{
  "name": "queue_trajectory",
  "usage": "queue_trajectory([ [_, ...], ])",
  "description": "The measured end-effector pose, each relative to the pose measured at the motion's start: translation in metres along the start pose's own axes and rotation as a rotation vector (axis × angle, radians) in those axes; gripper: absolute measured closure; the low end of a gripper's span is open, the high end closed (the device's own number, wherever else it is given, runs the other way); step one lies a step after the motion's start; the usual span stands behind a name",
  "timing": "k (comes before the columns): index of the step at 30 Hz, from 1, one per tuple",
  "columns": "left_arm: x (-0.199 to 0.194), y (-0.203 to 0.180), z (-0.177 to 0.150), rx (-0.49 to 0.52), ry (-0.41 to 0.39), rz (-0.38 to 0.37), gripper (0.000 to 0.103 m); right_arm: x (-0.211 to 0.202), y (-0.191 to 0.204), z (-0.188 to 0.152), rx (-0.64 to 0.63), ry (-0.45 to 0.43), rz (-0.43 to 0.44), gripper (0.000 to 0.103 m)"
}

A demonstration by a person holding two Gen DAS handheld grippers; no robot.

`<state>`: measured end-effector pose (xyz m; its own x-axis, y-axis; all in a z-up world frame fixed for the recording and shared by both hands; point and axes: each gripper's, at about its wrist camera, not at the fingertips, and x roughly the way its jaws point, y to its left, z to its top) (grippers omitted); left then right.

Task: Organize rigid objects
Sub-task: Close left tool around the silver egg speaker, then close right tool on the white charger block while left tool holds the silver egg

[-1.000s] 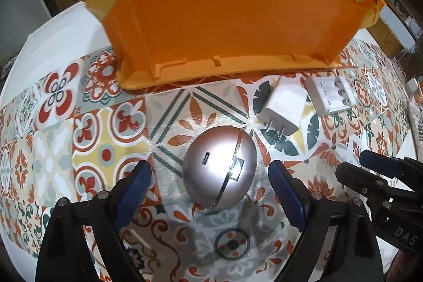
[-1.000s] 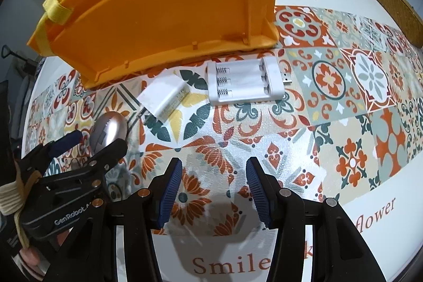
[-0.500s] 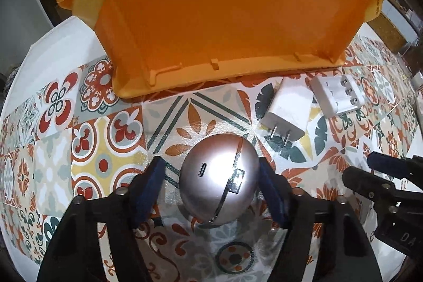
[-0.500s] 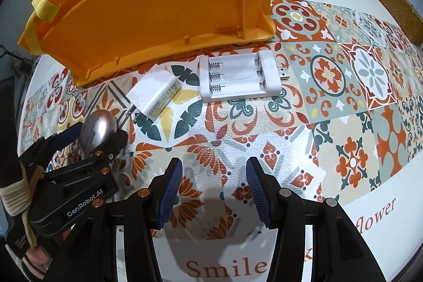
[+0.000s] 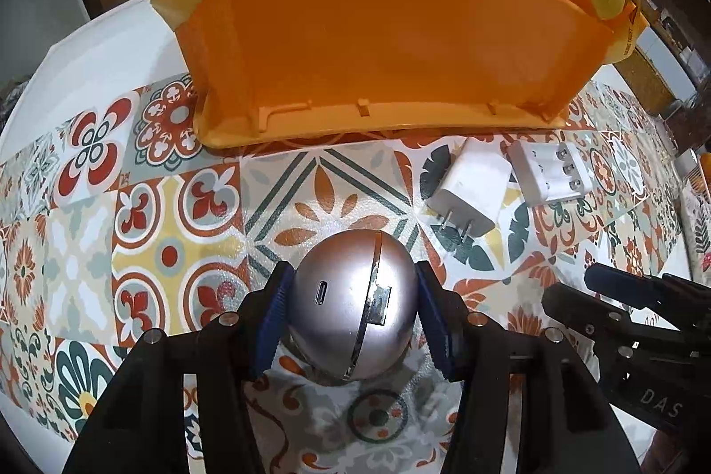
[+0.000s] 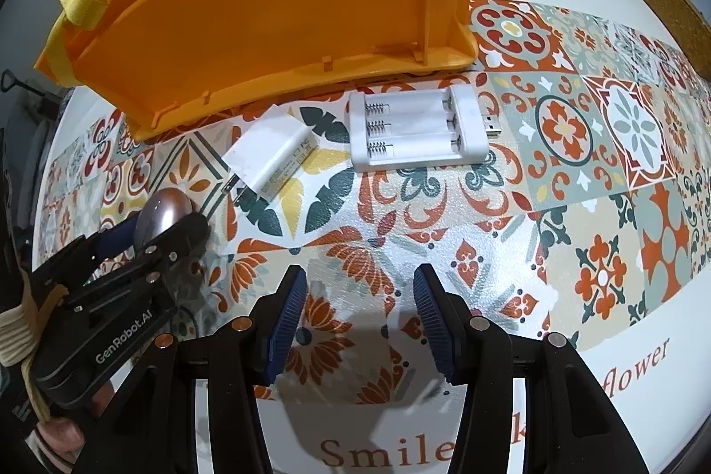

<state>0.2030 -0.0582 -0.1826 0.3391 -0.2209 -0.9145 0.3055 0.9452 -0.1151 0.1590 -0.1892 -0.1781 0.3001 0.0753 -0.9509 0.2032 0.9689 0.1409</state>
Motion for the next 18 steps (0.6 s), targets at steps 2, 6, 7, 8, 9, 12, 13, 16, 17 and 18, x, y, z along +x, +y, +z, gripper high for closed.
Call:
queue_trajectory([
  [2,-0.003,0.001,-0.001,-0.007,-0.002,-0.008,0.049,0.0,0.001,0.001,-0.007,-0.003,0.005,0.052],
  [6,-0.015,0.004,-0.005,-0.006,-0.01,0.004,0.049,-0.002,0.005,0.002,-0.011,-0.007,0.027,0.052],
  [7,-0.018,0.004,-0.006,-0.006,-0.016,0.005,0.049,-0.003,0.006,0.002,-0.015,-0.012,0.035,0.052],
  [8,-0.022,0.006,-0.007,-0.007,-0.02,0.007,0.049,-0.004,0.007,0.002,-0.02,-0.018,0.039,0.052],
  [9,-0.024,0.007,-0.006,-0.009,-0.02,0.011,0.049,-0.005,0.009,0.003,-0.026,-0.026,0.043,0.052],
  [12,-0.031,0.01,-0.007,-0.016,-0.033,0.016,0.049,-0.005,0.016,0.006,-0.05,-0.053,0.06,0.052],
  [13,-0.032,0.011,-0.008,-0.016,-0.035,0.018,0.049,-0.006,0.019,0.007,-0.061,-0.067,0.064,0.052],
  [16,-0.035,0.014,-0.008,-0.024,-0.043,0.02,0.049,-0.005,0.027,0.009,-0.094,-0.103,0.091,0.052],
  [17,-0.036,0.017,-0.008,-0.031,-0.045,0.019,0.049,-0.004,0.03,0.011,-0.104,-0.112,0.099,0.052],
  [18,-0.038,0.02,-0.008,-0.04,-0.046,0.014,0.049,-0.002,0.033,0.013,-0.113,-0.117,0.104,0.052],
])
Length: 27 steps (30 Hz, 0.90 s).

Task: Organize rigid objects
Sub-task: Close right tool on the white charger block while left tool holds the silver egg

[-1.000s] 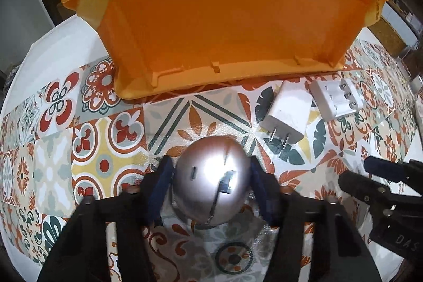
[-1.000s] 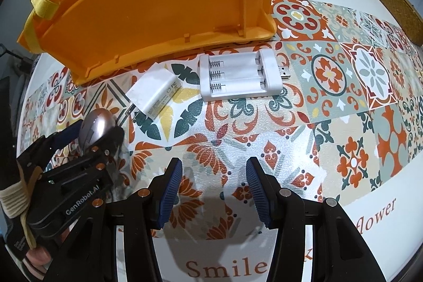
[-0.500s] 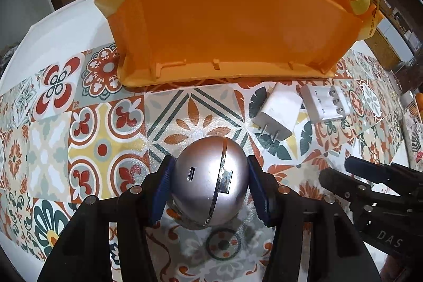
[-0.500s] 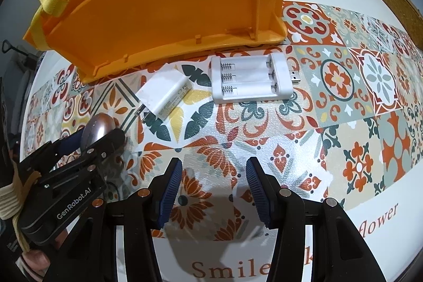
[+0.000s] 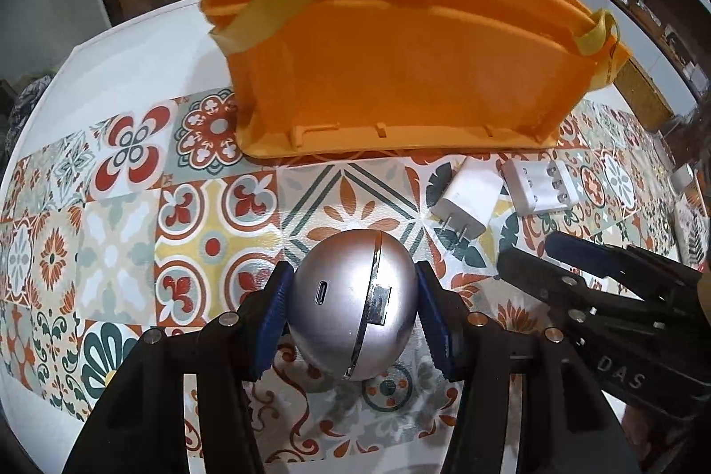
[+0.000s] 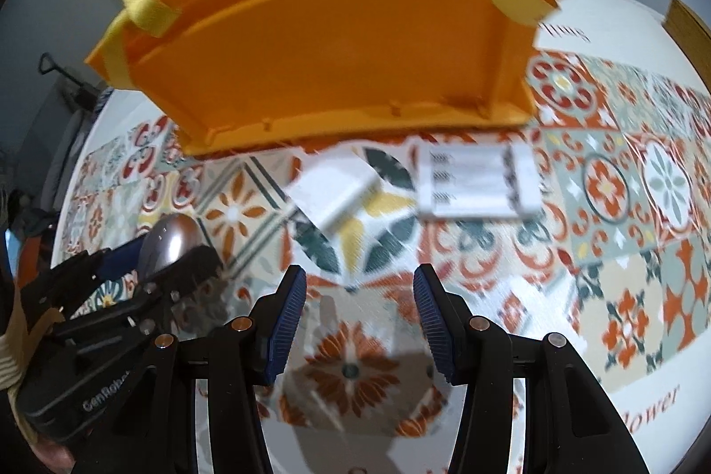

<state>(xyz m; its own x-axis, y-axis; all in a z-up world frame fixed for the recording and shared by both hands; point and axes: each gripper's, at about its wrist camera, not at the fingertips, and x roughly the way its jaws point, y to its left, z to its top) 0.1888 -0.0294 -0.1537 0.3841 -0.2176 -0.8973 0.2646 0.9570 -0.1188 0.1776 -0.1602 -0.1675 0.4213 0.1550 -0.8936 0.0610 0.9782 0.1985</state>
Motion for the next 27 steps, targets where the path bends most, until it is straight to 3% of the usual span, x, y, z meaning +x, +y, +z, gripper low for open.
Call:
queue_trajectory([
  [9,0.001,0.018,0.01,-0.051,-0.014,0.011,0.049,0.013,0.017,0.022,-0.035,-0.053,0.037,0.045],
  [27,0.024,0.02,0.021,-0.058,0.009,0.02,0.049,0.048,0.02,0.036,-0.064,-0.042,-0.028,0.044],
])
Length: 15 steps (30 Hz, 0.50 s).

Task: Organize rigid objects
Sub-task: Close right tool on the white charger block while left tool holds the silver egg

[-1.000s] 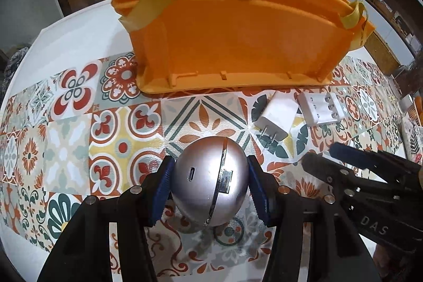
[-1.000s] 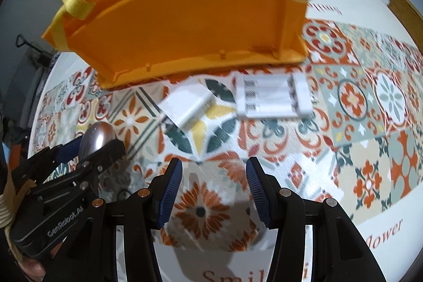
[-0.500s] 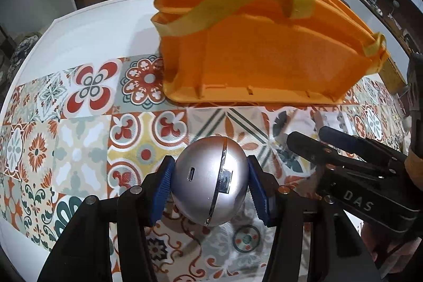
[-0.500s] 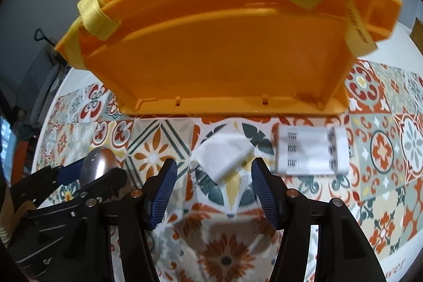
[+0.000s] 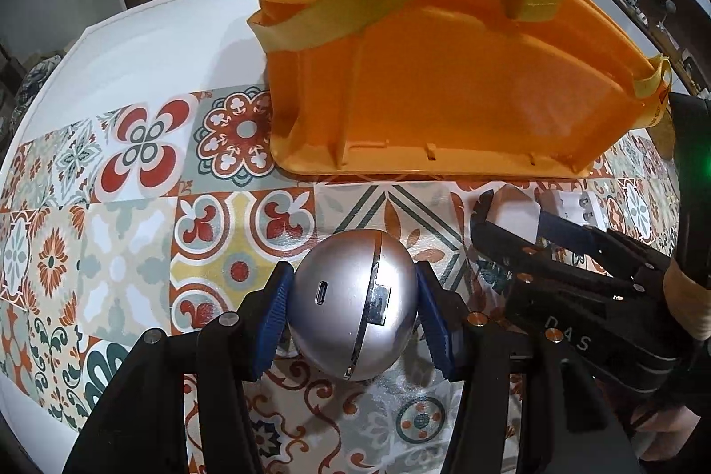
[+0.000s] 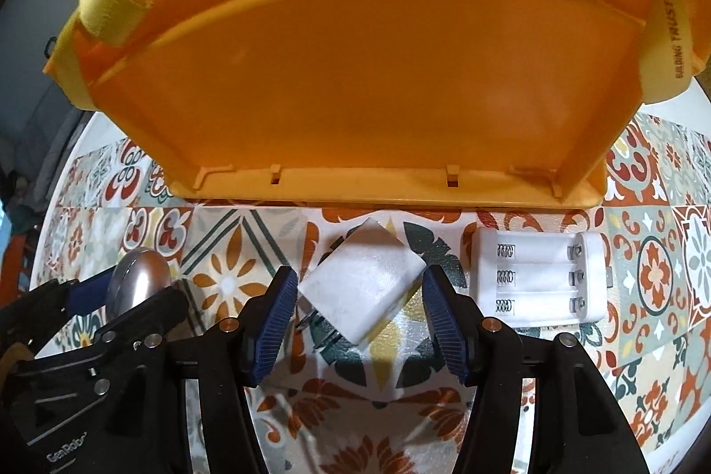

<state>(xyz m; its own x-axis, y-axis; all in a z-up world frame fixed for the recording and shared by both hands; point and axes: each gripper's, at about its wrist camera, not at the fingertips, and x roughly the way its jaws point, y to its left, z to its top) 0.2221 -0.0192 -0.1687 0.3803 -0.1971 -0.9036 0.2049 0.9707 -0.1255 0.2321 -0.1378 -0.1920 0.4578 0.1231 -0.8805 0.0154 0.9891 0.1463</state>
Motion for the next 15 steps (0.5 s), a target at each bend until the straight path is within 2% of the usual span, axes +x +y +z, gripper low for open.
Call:
queue_trajectory([
  [5,0.005,-0.001,0.003,-0.004,0.006,0.001,0.049,0.003,0.001,0.004,-0.019,-0.023,0.003,0.041],
  [9,0.01,0.0,0.003,-0.011,0.009,0.001,0.049,0.005,0.008,0.005,-0.047,-0.031,-0.027,0.041],
  [11,0.011,0.0,0.003,-0.012,0.01,0.002,0.049,0.005,0.011,0.005,-0.053,-0.038,-0.04,0.045],
  [15,0.008,0.005,-0.001,-0.011,0.003,0.005,0.049,0.007,0.015,0.002,-0.039,-0.044,-0.036,0.045],
])
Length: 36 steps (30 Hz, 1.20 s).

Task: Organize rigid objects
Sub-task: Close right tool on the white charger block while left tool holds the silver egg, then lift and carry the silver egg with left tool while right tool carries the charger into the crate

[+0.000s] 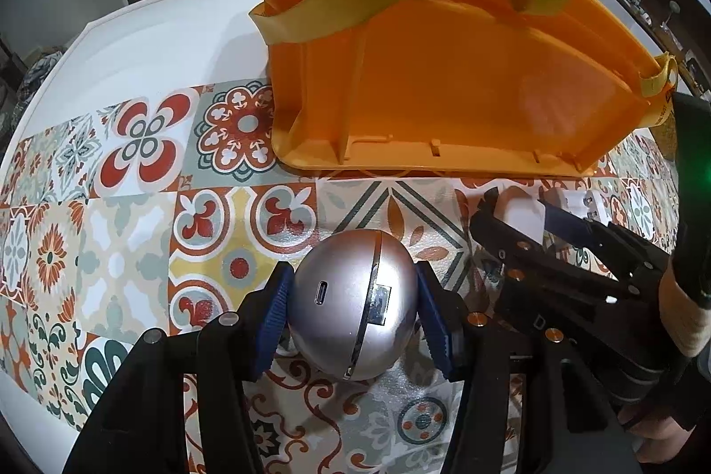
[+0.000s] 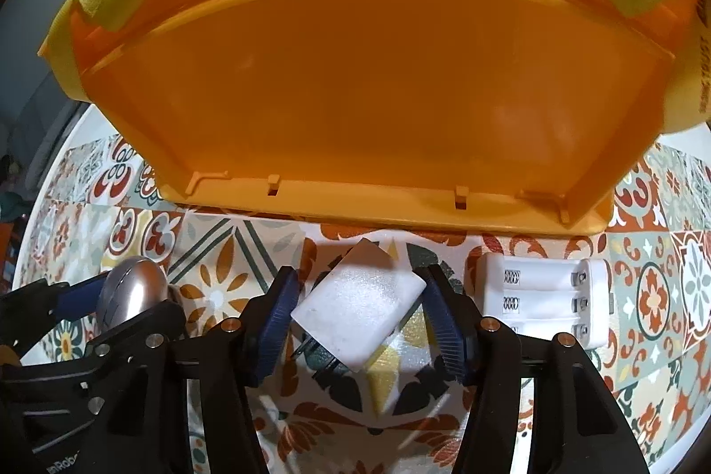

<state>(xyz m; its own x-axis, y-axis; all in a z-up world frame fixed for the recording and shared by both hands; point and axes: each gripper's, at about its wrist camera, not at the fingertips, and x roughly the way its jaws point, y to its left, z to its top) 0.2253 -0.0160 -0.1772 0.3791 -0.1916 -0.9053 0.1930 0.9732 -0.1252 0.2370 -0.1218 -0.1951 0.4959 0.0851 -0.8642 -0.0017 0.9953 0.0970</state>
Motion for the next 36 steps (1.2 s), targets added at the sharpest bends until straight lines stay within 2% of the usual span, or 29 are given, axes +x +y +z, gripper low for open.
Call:
queue_trajectory([
  [8,-0.013,0.0,-0.005,0.007,-0.013,0.001,0.049,-0.014,-0.012,-0.013,0.033,0.026,0.032,0.046],
  [36,-0.09,-0.02,-0.007,0.013,-0.139,-0.033,0.049,-0.12,-0.035,-0.02,0.071,-0.059,0.049,0.045],
])
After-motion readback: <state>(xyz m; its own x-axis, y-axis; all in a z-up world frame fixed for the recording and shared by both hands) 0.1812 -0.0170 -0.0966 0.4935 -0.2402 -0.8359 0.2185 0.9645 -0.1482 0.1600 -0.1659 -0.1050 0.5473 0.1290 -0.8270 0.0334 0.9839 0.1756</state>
